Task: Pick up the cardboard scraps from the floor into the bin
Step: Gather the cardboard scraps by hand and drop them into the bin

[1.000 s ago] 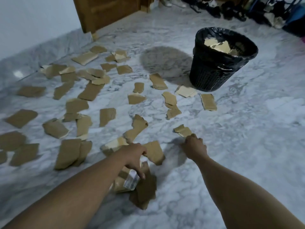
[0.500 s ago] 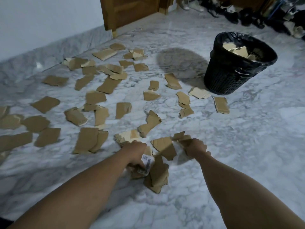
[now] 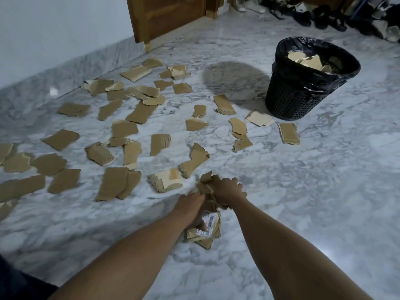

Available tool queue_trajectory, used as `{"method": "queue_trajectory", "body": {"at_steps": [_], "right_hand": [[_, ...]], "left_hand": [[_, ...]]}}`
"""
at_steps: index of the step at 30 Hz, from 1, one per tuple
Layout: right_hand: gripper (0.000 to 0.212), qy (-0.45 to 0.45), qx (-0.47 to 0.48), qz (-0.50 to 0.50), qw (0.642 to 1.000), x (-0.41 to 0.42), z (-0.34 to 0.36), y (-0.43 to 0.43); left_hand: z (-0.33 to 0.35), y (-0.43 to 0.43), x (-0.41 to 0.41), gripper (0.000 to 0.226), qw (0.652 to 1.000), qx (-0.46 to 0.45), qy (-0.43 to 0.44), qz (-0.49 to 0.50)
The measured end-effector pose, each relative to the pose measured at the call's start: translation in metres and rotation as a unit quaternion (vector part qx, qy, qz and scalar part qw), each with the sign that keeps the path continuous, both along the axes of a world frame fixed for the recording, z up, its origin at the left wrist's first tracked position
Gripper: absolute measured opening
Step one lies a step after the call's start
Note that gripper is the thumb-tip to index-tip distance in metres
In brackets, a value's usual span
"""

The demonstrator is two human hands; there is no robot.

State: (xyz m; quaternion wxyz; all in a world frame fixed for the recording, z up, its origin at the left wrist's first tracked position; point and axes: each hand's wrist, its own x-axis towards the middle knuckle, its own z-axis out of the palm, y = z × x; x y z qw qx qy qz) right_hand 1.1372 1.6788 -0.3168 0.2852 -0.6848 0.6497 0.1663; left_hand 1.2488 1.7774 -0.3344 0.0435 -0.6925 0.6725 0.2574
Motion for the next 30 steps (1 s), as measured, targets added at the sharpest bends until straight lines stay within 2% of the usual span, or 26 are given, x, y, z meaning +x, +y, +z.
{"method": "queue_trajectory", "body": {"at_steps": [3,6,7,9,11,13,15,17,19,22,23,28,30], "right_hand": [[0.046,-0.057,0.004,-0.060,0.997,-0.002,0.006,0.005],[0.065,-0.132,0.048,-0.104,0.985,-0.008,0.002,-0.013],[0.060,-0.158,0.059,-0.105,0.980,-0.010,0.005,-0.019],[0.031,-0.213,0.084,-0.120,0.966,-0.012,0.025,-0.026],[0.021,-0.229,0.123,-0.122,0.958,-0.015,0.045,-0.029],[0.024,-0.208,0.177,-0.099,0.957,-0.019,0.058,-0.032],[0.041,-0.117,0.228,-0.017,0.966,-0.016,0.063,-0.029],[0.045,-0.011,0.244,0.142,0.959,-0.003,0.057,-0.015],[0.045,0.041,0.189,0.233,0.953,0.013,0.035,0.014],[0.064,0.019,0.026,0.225,0.974,0.023,0.005,0.051],[0.065,0.003,0.010,0.223,0.975,0.024,0.001,0.057],[0.062,-0.037,0.039,0.198,0.979,0.020,0.002,0.045],[0.047,-0.026,0.049,0.200,0.978,0.017,0.003,0.038]], "left_hand": [[0.003,0.000,0.003,0.077,0.997,-0.013,0.064,0.031],[0.021,-0.008,0.015,0.069,0.978,0.017,0.172,0.114],[0.029,-0.012,0.022,0.071,0.969,0.027,0.201,0.143],[0.044,-0.023,0.042,0.088,0.946,0.024,0.255,0.198],[0.050,-0.033,0.066,0.094,0.929,0.008,0.271,0.251],[0.044,-0.038,0.090,0.072,0.919,0.004,0.252,0.304],[0.031,-0.038,0.107,0.061,0.913,0.016,0.215,0.347],[0.022,-0.033,0.115,0.071,0.932,0.047,0.121,0.339],[0.010,-0.025,0.115,0.092,0.948,0.065,0.025,0.311],[0.000,-0.019,0.112,0.106,0.950,0.051,-0.010,0.308],[-0.001,-0.019,0.111,0.107,0.950,0.042,-0.016,0.310],[0.002,-0.022,0.109,0.105,0.945,0.027,-0.016,0.326],[0.003,-0.022,0.109,0.102,0.942,0.006,-0.011,0.336]]}}
